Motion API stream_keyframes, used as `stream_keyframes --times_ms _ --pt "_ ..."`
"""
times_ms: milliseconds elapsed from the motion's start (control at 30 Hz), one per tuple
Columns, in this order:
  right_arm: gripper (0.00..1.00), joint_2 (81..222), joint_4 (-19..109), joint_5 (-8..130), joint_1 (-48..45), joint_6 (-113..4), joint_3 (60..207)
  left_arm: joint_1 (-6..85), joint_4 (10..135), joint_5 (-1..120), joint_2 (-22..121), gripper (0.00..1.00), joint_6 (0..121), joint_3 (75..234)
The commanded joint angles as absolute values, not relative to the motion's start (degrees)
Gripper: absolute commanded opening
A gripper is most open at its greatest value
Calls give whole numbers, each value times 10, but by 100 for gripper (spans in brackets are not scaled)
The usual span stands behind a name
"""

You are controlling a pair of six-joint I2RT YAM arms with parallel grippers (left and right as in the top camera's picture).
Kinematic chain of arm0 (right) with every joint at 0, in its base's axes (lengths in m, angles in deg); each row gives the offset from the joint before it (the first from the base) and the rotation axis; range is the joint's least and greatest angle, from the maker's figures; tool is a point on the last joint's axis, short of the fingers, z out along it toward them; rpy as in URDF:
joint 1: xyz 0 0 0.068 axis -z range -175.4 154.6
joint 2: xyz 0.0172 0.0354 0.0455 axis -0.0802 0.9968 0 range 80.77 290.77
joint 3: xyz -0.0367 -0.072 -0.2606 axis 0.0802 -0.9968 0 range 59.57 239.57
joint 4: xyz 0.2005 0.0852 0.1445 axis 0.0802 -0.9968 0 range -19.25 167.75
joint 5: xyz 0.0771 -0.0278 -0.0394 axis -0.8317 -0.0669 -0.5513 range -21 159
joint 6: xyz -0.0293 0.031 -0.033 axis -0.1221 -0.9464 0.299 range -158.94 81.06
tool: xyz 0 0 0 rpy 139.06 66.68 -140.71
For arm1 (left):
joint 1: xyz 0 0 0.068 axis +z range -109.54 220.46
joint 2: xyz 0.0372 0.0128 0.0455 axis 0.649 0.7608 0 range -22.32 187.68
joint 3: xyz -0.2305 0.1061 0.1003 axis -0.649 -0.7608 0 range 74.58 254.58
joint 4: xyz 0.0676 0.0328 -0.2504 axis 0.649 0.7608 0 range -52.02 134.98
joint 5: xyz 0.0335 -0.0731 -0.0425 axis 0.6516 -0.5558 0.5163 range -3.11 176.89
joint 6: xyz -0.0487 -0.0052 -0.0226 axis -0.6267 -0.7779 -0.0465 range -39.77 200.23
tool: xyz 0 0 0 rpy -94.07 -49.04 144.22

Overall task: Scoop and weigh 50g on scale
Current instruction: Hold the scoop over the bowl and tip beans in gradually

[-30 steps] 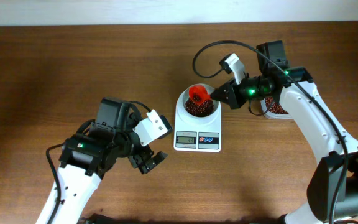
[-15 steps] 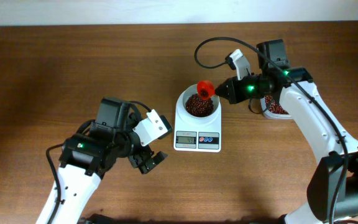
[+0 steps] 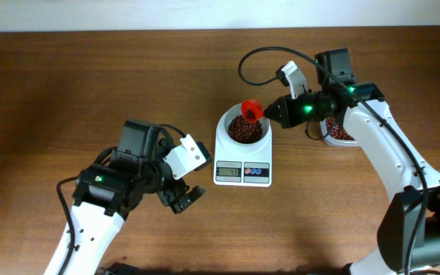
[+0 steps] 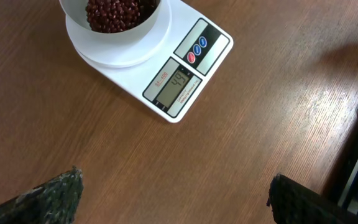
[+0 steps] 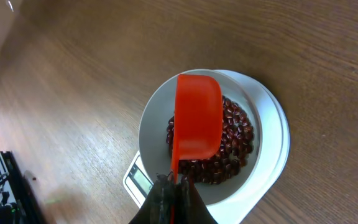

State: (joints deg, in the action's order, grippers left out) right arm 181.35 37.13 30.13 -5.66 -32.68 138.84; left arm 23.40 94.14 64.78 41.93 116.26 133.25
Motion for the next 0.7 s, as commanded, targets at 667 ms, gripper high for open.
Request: stream_keyframes --times_ms 667 --pt "4 1808 354 252 -59 -333 1388 238 941 642 418 99 1169 1339"
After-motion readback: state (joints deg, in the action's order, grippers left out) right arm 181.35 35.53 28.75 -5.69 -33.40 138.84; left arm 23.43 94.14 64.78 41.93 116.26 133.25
